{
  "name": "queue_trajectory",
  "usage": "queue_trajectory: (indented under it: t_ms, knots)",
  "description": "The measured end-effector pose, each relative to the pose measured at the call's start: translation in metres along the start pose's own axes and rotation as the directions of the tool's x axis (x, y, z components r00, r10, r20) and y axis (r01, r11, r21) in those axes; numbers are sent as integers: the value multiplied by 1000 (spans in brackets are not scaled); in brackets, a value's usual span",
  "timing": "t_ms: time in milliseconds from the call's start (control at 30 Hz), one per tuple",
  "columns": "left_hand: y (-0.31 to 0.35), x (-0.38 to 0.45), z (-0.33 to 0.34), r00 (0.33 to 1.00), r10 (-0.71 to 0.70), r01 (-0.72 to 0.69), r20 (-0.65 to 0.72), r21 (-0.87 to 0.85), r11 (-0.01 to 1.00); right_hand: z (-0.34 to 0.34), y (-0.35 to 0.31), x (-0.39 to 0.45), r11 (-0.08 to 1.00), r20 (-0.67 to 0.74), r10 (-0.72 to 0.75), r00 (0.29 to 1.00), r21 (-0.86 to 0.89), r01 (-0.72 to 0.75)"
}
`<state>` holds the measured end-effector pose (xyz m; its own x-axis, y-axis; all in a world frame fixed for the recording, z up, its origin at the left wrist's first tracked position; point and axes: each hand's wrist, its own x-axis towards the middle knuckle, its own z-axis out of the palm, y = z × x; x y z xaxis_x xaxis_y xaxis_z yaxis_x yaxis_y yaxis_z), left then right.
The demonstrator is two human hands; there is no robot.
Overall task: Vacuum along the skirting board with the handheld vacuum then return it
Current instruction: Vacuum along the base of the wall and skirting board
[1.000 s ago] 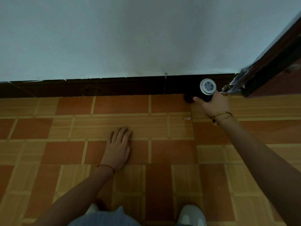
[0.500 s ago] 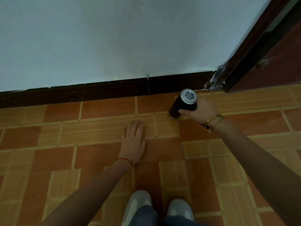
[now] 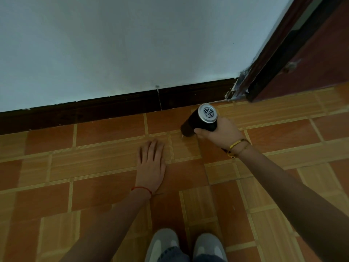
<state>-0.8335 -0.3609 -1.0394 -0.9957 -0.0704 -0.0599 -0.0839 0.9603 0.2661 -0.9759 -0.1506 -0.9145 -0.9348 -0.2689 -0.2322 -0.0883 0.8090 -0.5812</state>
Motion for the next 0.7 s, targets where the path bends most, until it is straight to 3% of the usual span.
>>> queue_trajectory:
  t_ms: [167, 333, 700]
  knots:
    - [-1, -1, 1, 1000, 5, -6, -29, -32, 999, 5, -4, -8, 998, -75, -43, 996, -44, 40]
    - [-3, -2, 0, 999, 22, -23, -40, -20, 1000, 13, -9, -13, 992, 2, -83, 997, -92, 83]
    - [-1, -2, -1, 998, 16, -18, -58, -47, 999, 19, 8, -8, 996, -148, 35, 988, -82, -47]
